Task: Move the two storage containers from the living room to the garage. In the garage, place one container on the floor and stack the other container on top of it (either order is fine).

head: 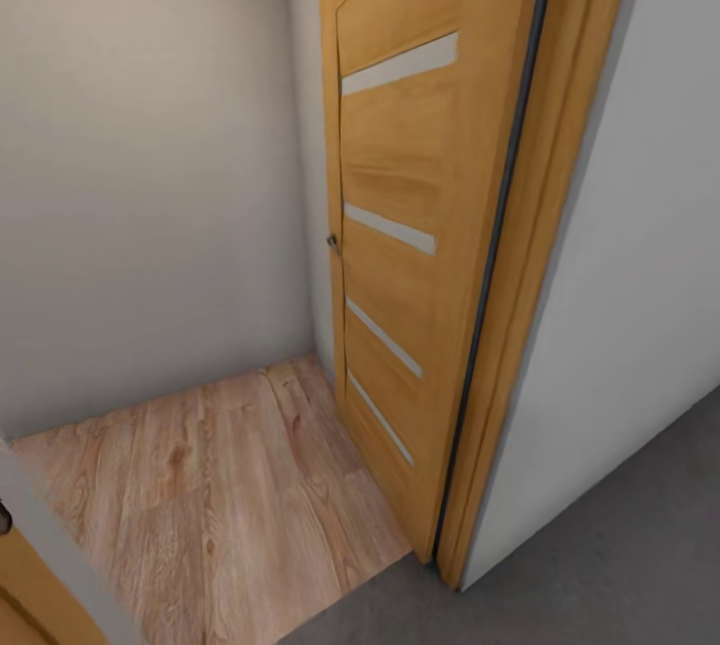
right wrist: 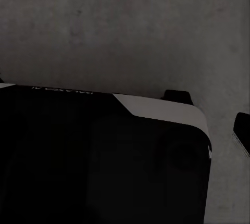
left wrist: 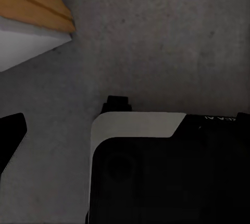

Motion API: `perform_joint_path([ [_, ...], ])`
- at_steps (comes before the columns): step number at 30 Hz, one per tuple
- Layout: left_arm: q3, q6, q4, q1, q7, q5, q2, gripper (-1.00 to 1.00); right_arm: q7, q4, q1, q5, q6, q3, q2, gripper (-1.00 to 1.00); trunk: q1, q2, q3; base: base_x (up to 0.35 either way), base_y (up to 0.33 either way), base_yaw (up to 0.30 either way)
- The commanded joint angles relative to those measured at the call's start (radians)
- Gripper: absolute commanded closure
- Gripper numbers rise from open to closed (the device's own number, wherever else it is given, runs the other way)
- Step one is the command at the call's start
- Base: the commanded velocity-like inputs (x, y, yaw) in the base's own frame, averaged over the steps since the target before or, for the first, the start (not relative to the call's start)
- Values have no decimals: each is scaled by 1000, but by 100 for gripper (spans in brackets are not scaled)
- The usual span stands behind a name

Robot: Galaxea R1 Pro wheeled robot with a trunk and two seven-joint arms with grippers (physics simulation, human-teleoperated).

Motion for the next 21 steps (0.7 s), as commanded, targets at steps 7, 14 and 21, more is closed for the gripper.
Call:
perform_joint_path([
  [7, 2, 4, 0, -1, 2, 5, 0, -100, -2, 3, -1, -8, -5, 8, 1, -100, 1, -1, -1, 319, 0, 0],
  [14, 2, 3, 0, -1, 2, 5, 0, -100, -2, 3, -1, -8, -5, 8, 1, -100, 1, -1, -1, 281, 0, 0],
  [21, 2, 2, 0, -1, 2, 5, 0, -100, -2, 3, -1, -8, -5, 8, 1, -100, 1, -1, -1, 113, 0, 0],
])
